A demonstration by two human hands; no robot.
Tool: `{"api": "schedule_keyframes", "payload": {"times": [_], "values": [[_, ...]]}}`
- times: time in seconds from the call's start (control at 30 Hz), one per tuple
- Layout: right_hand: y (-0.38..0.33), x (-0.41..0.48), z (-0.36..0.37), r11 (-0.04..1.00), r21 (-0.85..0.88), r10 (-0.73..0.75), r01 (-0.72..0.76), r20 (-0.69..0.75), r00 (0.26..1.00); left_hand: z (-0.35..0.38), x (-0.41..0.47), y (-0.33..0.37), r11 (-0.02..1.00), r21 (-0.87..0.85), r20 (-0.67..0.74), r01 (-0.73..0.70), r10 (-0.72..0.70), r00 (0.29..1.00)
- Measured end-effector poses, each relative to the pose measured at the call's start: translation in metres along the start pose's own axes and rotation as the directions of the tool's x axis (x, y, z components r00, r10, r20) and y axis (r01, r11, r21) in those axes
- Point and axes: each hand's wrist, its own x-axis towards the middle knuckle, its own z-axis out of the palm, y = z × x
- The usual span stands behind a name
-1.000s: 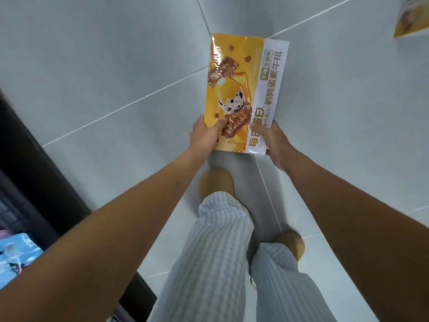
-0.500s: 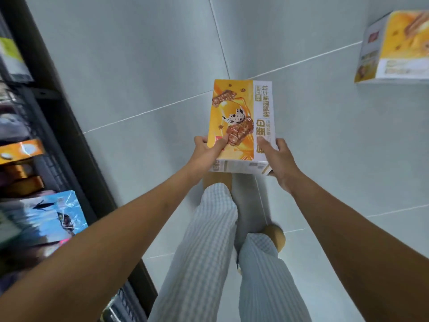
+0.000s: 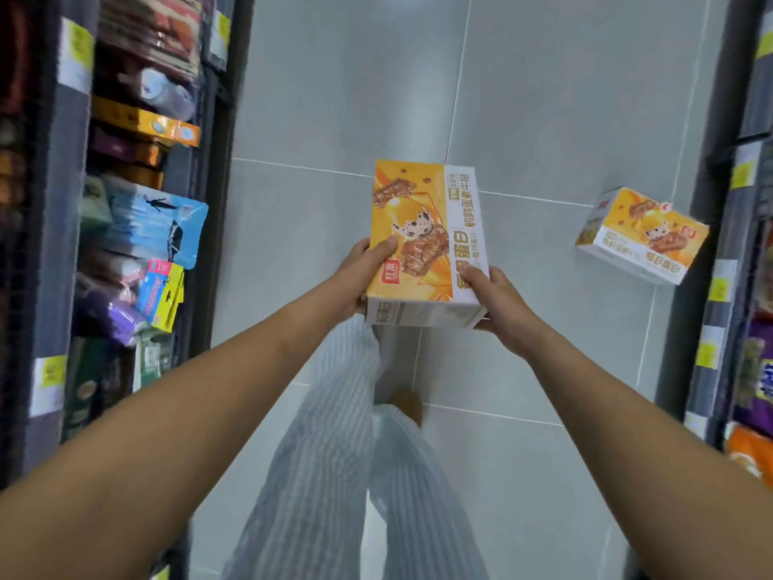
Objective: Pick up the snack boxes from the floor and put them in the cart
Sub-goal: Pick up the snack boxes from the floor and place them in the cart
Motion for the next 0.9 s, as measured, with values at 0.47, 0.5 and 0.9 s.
{"api": "schedule_keyframes", "payload": {"times": [0.47, 0.5, 0.9], "values": [[0.041, -0.166, 0.052, 0.982, -0.166, -0.052, 0.089, 0.211, 0.976, -0.011, -0.216, -0.134, 0.951, -0.287, -0.06, -0.113, 0.1, 0.993], [0.05, -0.179, 0.059, 0.978, -0.189, -0.053, 0.092, 0.203, 0.978, -0.012, -0.228, -0.15, 0.941, -0.318, -0.062, -0.118, 0.104, 0.993], [0.247, -0.346, 0.107, 0.939, -0.296, -0.107, 0.177, 0.241, 0.965, 0.009, -0.411, -0.364, 0.823, -0.524, -0.207, -0.219, 0.127, 0.97]]}}
